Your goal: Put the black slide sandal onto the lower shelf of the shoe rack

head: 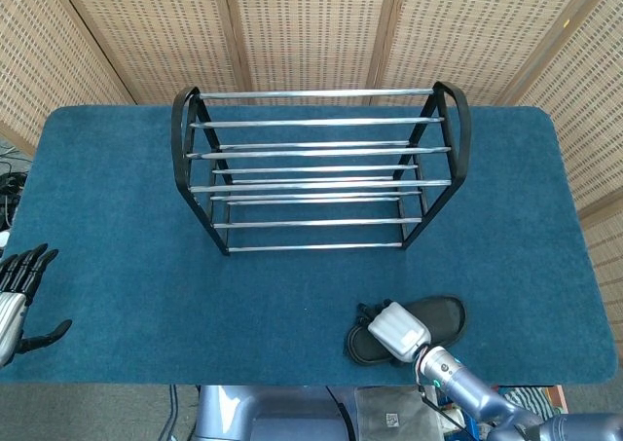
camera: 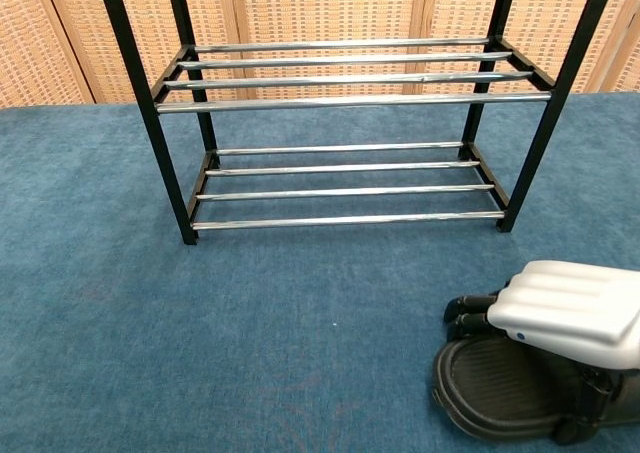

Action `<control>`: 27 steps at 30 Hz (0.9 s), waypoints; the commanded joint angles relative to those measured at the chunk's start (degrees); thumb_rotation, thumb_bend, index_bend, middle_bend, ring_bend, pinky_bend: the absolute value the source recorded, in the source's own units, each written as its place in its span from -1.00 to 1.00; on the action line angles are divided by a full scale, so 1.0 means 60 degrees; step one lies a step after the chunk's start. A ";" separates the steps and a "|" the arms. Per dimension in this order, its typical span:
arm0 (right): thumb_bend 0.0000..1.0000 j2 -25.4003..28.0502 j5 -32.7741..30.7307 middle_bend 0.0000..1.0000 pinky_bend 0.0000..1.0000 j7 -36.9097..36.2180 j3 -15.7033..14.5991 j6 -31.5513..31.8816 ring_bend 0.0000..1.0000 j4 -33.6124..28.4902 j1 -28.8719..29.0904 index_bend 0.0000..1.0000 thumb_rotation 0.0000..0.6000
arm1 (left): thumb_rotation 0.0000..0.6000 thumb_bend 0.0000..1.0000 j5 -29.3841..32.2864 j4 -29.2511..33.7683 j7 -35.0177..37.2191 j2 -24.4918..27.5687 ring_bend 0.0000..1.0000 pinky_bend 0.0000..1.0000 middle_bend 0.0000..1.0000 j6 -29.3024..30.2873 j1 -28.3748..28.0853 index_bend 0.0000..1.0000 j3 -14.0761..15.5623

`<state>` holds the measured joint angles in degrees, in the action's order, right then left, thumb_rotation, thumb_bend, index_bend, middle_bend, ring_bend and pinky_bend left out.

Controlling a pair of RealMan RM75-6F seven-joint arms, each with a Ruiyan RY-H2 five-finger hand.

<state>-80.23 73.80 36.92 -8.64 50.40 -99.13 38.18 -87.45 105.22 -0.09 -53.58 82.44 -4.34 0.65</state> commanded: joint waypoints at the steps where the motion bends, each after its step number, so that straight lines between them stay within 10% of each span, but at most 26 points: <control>1: -0.43 -0.0024 0.0546 0.07 -0.02 -0.0497 -0.0014 0.0185 -0.06 0.0119 -0.0101 0.02 1.00 | 1.00 -0.52 0.0009 -0.0004 0.0007 -0.0001 -1.00 -1.00 -1.00 -0.0010 -0.0005 -1.00 -0.0002; 27: -0.13 0.1115 0.4949 0.04 0.00 -0.2083 0.0421 -0.0510 -0.05 0.0028 0.1909 0.04 1.00 | 1.00 -0.52 0.0401 -0.0112 0.0357 0.0088 -1.00 -1.00 -1.00 -0.0373 -0.0186 -1.00 -0.0129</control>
<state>-73.59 102.26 25.37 -6.28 48.17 -99.32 48.56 -85.16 104.62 1.94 -53.09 80.32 -5.37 -0.05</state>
